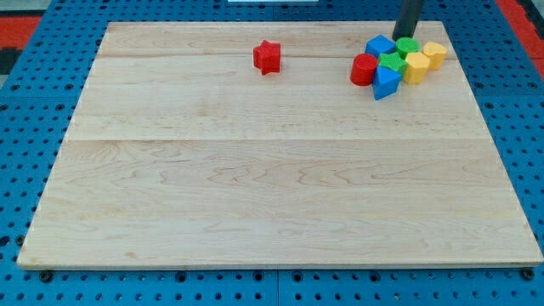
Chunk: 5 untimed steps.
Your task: Slightly move the blue cube to the top right of the red circle
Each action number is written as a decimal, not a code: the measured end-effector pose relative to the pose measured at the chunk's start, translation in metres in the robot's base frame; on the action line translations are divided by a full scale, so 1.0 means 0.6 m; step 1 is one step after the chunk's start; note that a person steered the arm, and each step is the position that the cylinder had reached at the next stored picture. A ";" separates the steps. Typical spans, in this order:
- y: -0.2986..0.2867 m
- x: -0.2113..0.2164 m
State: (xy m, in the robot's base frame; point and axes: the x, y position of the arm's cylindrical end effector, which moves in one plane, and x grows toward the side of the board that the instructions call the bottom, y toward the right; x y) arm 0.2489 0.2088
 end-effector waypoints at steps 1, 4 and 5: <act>-0.002 0.057; -0.005 0.129; -0.021 0.041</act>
State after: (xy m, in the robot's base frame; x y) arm 0.2734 0.1965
